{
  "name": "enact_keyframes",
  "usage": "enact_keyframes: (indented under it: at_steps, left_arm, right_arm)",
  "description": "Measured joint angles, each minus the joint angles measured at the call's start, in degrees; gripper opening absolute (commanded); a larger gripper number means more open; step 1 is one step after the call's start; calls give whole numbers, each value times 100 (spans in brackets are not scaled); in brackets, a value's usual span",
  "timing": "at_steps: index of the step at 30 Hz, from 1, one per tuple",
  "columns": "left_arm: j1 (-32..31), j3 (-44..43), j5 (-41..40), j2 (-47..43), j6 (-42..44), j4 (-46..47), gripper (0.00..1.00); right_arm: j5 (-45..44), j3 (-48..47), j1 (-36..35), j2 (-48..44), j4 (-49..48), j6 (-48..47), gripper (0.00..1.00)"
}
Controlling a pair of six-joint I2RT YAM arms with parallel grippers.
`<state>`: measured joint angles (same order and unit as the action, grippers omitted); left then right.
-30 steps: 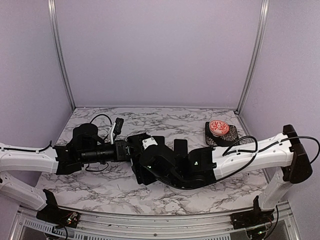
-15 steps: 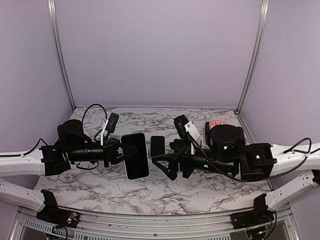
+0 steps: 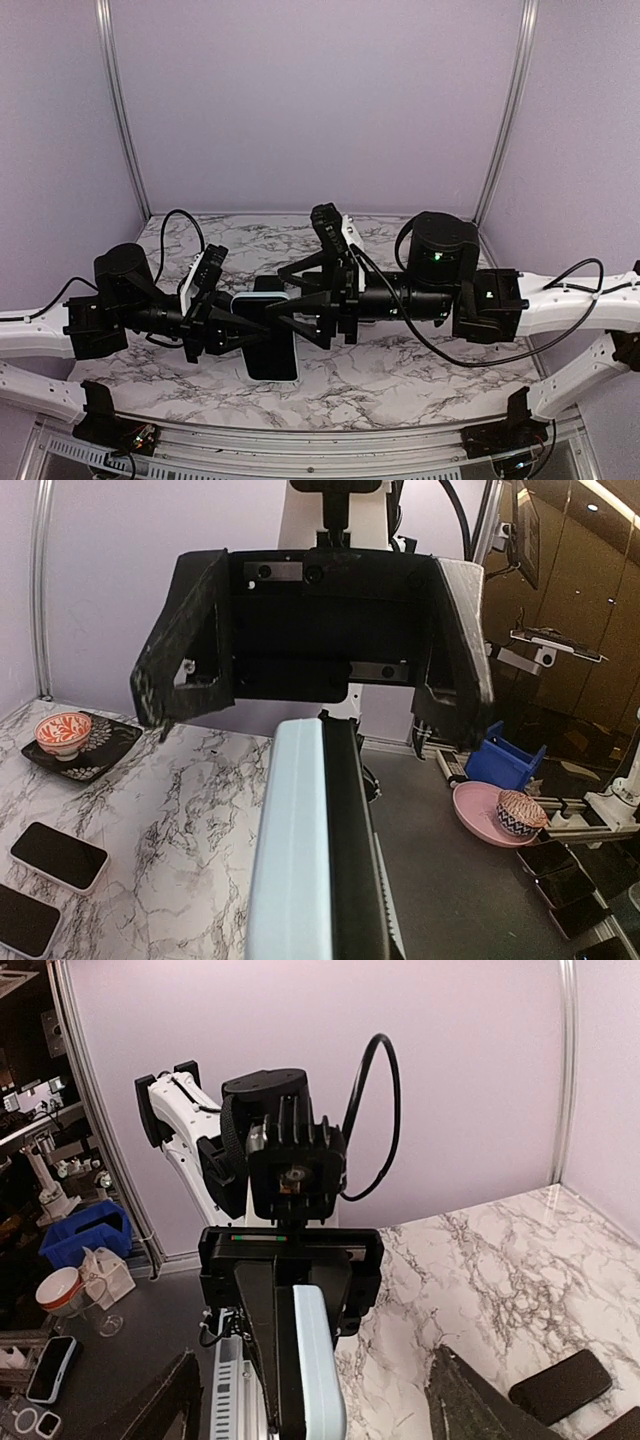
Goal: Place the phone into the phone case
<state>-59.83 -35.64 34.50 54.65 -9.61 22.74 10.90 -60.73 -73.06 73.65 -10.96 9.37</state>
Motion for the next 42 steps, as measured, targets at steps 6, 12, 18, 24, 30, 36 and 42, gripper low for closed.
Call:
enact_keyframes:
  at_steps: [6, 12, 18, 24, 30, 36, 42]
  left_arm:
    - [-48, 0, 2, 0, 107, -2, 0]
    - [-55, 0, 0, 0, 131, -2, 0]
    - [-55, 0, -11, 0, 173, -9, 40]
    - [-66, -24, -160, -164, 42, 39, 43]
    - [-74, -28, -315, -376, -11, 144, 47]
    - [-76, -282, -249, -48, -101, 138, 47]
    - [-74, -474, -103, 74, -223, 153, 0]
  right_arm:
    - [391, -74, 0, 299, 81, -55, 55]
    - [516, -74, 20, 328, 164, -20, 0]
    - [529, -74, 42, 317, 203, 72, 0]
    - [463, 31, 83, 133, 459, -24, 0]
    - [553, 153, 98, -258, 415, -79, 0]
    - [601, 153, 105, -280, 382, -120, 0]
    - [656, 153, 107, -234, 444, -151, 0]
